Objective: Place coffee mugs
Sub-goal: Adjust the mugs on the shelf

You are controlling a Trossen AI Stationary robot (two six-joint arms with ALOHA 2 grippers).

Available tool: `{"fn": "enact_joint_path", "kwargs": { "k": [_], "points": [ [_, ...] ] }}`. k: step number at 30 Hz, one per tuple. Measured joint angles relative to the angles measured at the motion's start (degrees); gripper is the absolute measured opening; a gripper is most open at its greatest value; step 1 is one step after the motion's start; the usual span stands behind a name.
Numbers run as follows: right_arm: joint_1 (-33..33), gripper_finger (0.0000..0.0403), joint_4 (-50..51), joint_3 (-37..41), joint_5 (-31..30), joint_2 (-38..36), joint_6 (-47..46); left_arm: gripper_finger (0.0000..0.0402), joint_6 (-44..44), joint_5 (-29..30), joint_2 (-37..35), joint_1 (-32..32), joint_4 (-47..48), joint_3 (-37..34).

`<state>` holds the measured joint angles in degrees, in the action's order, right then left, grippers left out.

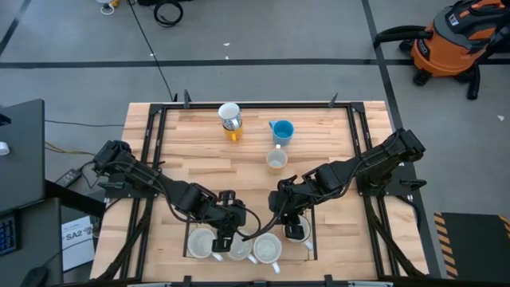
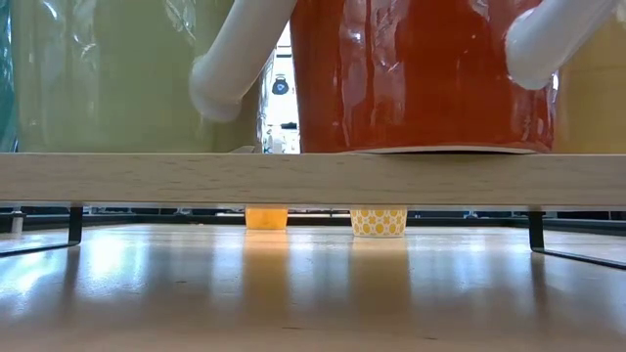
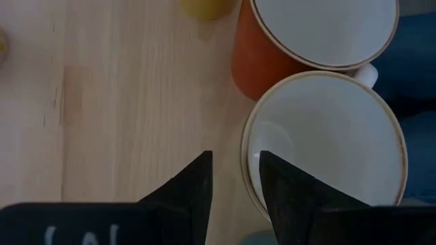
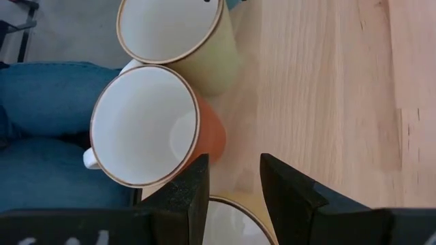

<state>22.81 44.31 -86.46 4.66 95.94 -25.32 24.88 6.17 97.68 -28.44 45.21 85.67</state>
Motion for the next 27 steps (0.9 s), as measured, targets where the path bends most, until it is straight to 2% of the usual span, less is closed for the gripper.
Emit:
{"fn": "enact_joint_path", "kwargs": {
  "k": [18, 27],
  "points": [
    [0.1, 0.0137, -0.1, 0.0, 0.0, 0.0, 0.0, 0.0125, -0.4, -1.5, 3.4, -0.6, -0.4, 0.0],
    [0.1, 0.0137, -0.1, 0.0, 0.0, 0.0, 0.0, 0.0082, -0.5, -1.5, 3.4, -0.6, 0.5, 0.0]
  ]
}}
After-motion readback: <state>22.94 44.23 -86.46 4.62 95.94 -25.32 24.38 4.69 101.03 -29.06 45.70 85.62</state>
